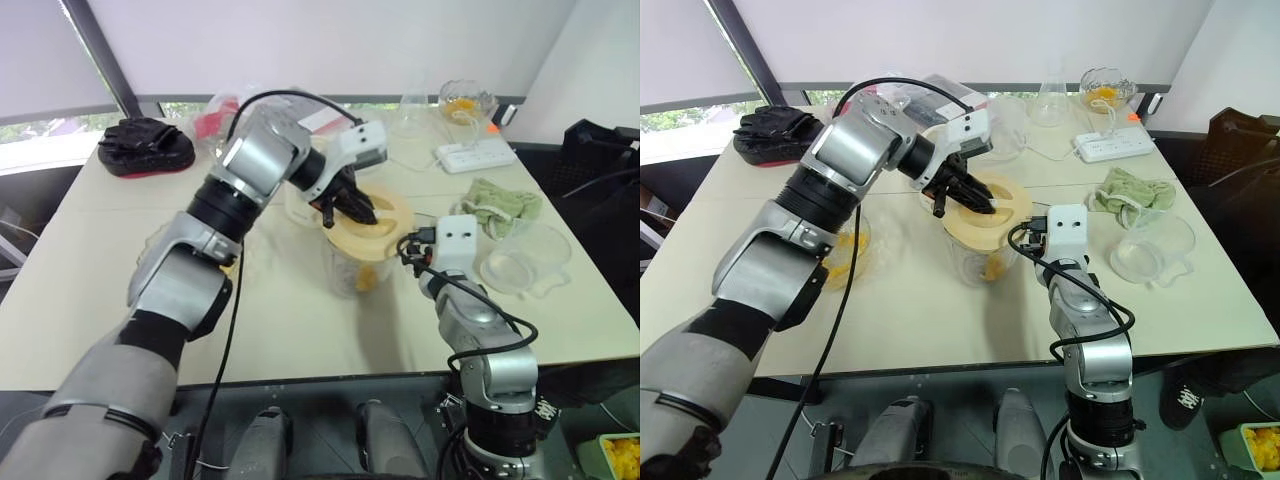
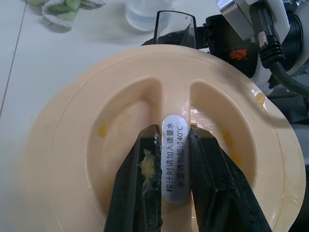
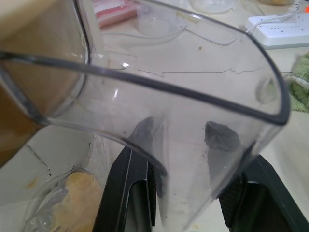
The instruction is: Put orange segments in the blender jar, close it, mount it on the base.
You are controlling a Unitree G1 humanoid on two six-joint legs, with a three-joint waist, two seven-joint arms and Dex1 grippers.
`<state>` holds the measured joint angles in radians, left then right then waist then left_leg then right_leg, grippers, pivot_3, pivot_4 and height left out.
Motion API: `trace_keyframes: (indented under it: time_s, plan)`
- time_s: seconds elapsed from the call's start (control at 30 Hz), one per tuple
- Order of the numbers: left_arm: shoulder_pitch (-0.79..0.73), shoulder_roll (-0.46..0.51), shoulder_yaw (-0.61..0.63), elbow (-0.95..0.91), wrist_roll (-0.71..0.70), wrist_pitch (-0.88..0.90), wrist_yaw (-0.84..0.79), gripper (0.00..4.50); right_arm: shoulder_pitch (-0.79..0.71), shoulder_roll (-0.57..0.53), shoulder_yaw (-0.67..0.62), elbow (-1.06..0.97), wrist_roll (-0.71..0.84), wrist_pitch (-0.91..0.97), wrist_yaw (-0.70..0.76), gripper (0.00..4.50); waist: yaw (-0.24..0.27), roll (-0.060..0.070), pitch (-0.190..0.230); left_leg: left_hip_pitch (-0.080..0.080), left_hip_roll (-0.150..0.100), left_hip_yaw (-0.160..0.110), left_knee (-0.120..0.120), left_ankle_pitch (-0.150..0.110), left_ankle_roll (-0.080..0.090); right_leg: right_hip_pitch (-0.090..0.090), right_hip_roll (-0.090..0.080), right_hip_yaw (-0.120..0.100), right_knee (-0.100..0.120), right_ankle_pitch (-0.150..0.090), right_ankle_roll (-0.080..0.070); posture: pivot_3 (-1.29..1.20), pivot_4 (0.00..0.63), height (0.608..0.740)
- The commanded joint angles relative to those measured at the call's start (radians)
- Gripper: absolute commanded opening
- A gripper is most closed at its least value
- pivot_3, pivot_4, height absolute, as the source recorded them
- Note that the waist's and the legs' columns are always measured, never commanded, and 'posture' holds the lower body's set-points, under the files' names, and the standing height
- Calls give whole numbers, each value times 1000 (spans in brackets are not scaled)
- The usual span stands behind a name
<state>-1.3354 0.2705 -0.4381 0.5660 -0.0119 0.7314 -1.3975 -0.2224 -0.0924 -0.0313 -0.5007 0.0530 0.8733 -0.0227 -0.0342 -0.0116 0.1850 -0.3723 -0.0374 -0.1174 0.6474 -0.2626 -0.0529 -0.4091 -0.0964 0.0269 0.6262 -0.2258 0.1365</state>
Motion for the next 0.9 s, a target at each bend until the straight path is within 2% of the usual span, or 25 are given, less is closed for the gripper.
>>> trace_keyframes:
  time_s: [0.03, 0.2, 0.57, 0.63, 0.8, 0.9]
  plan:
    - [60, -6, -37, 17, 28, 18, 42, 754, -21, 7, 40, -40, 0, -27, 13, 1043, -1, 0, 0, 0, 0, 0, 0, 0, 0, 0, 0, 0, 0, 0, 0, 0, 150, 740]
    - [77, 7, -15, -40, 19, -5, 52, 3265, -28, 3, 38, -28, -1, -32, 17, 1043, -10, 0, 1, -1, 0, 0, 0, 0, 0, -1, 0, 0, 0, 0, 0, 0, 150, 740]
    - [36, 44, 97, -166, -91, 137, 84, 3265, -38, -4, 40, -5, -1, -41, 32, 1043, -12, 2, 4, -3, 0, 0, -1, 0, 0, -4, 0, 0, 0, 0, 0, 0, 150, 740]
    - [6, 33, 183, -170, -155, 171, 108, 3265, -41, -5, 42, 2, -1, -44, 37, 1043, -12, 2, 5, -4, 0, 0, -1, 0, 0, -6, 0, 0, 1, 0, 0, 0, 150, 740]
    - [-20, -12, 504, -147, -362, 43, 243, 3265, -50, -13, 47, 21, 0, -50, 53, 1043, -13, 2, 5, -11, 1, 0, -1, 0, 0, -14, 0, 0, 2, 1, -2, 0, 150, 740]
    - [2, -13, 586, -141, -391, 1, 350, 3265, -51, -25, 43, 27, 0, -55, 67, 1043, -14, 2, 5, -11, 1, 0, -1, 0, 0, -16, 0, 0, 3, 3, -4, 0, 150, 740]
